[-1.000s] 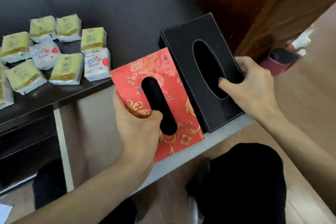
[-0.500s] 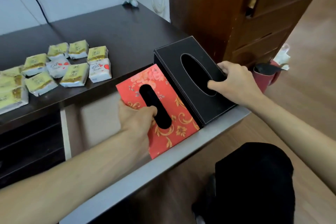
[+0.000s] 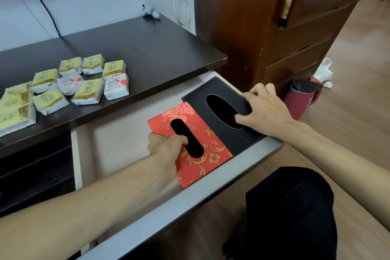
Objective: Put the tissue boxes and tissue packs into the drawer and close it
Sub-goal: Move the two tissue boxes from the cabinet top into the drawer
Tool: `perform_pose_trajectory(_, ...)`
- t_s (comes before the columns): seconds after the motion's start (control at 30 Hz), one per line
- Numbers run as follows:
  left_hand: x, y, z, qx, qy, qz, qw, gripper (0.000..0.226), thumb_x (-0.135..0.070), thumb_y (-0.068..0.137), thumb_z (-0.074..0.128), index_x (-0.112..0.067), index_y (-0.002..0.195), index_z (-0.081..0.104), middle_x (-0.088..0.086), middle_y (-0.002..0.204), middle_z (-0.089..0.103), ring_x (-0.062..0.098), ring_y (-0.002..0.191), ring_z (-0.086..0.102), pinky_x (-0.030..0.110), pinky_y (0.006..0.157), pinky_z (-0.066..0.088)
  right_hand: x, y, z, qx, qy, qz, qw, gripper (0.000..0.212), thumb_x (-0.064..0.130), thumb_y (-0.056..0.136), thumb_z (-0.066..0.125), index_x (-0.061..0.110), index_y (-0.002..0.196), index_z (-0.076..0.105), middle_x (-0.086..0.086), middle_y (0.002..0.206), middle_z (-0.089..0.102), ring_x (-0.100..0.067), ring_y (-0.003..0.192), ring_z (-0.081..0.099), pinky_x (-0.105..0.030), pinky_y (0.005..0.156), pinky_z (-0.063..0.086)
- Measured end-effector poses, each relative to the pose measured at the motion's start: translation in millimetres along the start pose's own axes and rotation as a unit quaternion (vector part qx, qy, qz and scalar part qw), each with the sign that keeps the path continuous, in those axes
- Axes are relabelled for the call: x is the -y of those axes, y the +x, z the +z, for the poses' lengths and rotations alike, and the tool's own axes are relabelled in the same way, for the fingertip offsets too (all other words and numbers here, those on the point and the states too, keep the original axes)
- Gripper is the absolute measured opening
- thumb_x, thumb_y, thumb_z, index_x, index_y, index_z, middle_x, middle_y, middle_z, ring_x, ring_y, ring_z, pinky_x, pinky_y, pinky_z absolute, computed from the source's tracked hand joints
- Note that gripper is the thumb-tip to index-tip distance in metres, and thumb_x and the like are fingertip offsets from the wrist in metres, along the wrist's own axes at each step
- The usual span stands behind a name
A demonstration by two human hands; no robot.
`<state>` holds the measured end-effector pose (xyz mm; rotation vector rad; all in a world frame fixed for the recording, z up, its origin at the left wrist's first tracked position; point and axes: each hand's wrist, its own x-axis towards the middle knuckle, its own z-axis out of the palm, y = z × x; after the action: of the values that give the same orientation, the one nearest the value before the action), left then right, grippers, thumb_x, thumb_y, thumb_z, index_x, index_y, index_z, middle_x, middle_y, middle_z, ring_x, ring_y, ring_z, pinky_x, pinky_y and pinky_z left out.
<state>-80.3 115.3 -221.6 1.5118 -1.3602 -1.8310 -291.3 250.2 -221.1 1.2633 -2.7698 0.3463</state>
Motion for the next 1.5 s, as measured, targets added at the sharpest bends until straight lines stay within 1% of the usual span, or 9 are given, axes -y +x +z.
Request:
perform_pose_trajectory(0.17, -10, 19, -20, 0.022, 0.043, 0.043, 0.998, 0.048, -0.009, 0.075, 0.076, -0.024, 0.113, 0.050, 0.011, 0.107, 0.069, 0.022, 0.083, 0.066, 0.033, 0.065, 0.049, -5, 10, -3, 0.155, 0.031, 0.035, 0.987, 0.097, 0.063, 0.091, 0.057, 0.016, 0.164, 0.013, -0.008, 0.172, 0.012, -0.029, 0.156, 0.011, -0.052, 0.118, 0.032)
perform_pose_trajectory(0.27, -25, 29, -28, 0.071, 0.095, 0.045, 0.992, 0.090, -0.010, 0.080, 0.077, -0.029, 0.151, 0.025, -0.006, 0.092, 0.065, 0.012, 0.072, 0.063, 0.033, 0.061, 0.050, -3, 10, 3, 0.184, -0.042, 0.022, 0.982, 0.092, 0.065, 0.100, 0.038, 0.017, 0.166, -0.004, -0.009, 0.176, -0.004, -0.027, 0.161, 0.001, -0.050, 0.124, 0.020)
perform_pose_trajectory(0.33, -31, 30, -31, 0.097, 0.149, 0.049, 0.983, 0.097, -0.014, 0.079, 0.079, -0.031, 0.154, 0.020, -0.013, 0.093, 0.060, 0.009, 0.072, 0.064, 0.033, 0.056, 0.051, 2, 5, 11, 0.154, -0.119, -0.015, 0.981, 0.086, 0.059, 0.103, 0.032, 0.011, 0.166, -0.003, -0.014, 0.175, -0.004, -0.028, 0.161, 0.002, -0.048, 0.125, 0.019)
perform_pose_trajectory(0.43, -35, 29, -35, 0.104, 0.188, 0.045, 0.976, 0.067, -0.016, 0.075, 0.083, -0.026, 0.132, 0.048, -0.002, 0.102, 0.066, 0.015, 0.079, 0.068, 0.045, 0.057, 0.061, 7, 2, 15, 0.167, -0.118, -0.025, 0.979, 0.086, 0.055, 0.102, 0.035, 0.010, 0.165, 0.000, -0.017, 0.174, -0.005, -0.030, 0.161, 0.003, -0.048, 0.125, 0.019)
perform_pose_trajectory(0.77, -37, 34, -30, 0.085, 0.191, 0.056, 0.976, 0.047, -0.012, 0.078, 0.078, -0.014, 0.117, 0.052, 0.016, 0.106, 0.068, 0.033, 0.088, 0.069, 0.064, 0.068, 0.058, -1, 11, -1, 0.199, 0.074, 0.028, 0.977, 0.096, 0.032, 0.087, 0.072, 0.019, 0.160, 0.010, -0.007, 0.158, 0.031, -0.033, 0.132, 0.050, -0.049, 0.105, 0.046)
perform_pose_trajectory(1.0, -30, 34, -25, 0.108, 0.185, 0.069, 0.974, 0.048, -0.017, 0.081, 0.078, -0.016, 0.120, 0.050, 0.005, 0.097, 0.066, 0.020, 0.077, 0.067, 0.056, 0.067, 0.060, -4, 6, 2, 0.135, 0.058, 0.026, 0.989, 0.095, 0.044, 0.086, 0.075, 0.020, 0.162, 0.023, -0.007, 0.172, 0.018, -0.032, 0.151, 0.031, -0.054, 0.115, 0.039)
perform_pose_trajectory(1.13, -29, 35, -27, 0.113, 0.191, 0.076, 0.972, 0.048, -0.021, 0.082, 0.078, -0.017, 0.120, 0.049, 0.005, 0.102, 0.067, 0.018, 0.081, 0.067, 0.047, 0.060, 0.061, -3, 8, 0, 0.053, 0.077, 0.004, 0.996, 0.071, 0.047, 0.092, 0.069, 0.023, 0.153, 0.043, -0.003, 0.166, 0.032, -0.026, 0.148, 0.035, -0.051, 0.109, 0.042)
perform_pose_trajectory(1.37, -29, 27, -39, 0.149, 0.185, 0.084, 0.968, 0.067, -0.024, 0.090, 0.069, -0.021, 0.146, 0.031, -0.001, 0.114, 0.062, 0.009, 0.091, 0.064, 0.041, 0.057, 0.061, 33, 38, -17, 0.027, 0.125, -0.067, 0.990, 0.038, 0.036, 0.098, 0.061, 0.025, 0.134, 0.063, 0.001, 0.139, 0.064, -0.021, 0.130, 0.058, -0.044, 0.102, 0.050)
perform_pose_trajectory(1.5, -47, 25, -62, 0.125, 0.253, 0.137, 0.950, 0.047, -0.026, 0.091, 0.065, -0.016, 0.134, 0.048, 0.003, 0.115, 0.063, 0.016, 0.103, 0.063, 0.037, 0.058, 0.062, 72, 52, -18, 0.051, 0.212, -0.083, 0.972, 0.024, 0.031, 0.092, 0.060, 0.030, 0.111, 0.075, 0.010, 0.103, 0.074, -0.014, 0.103, 0.071, -0.036, 0.091, 0.056)
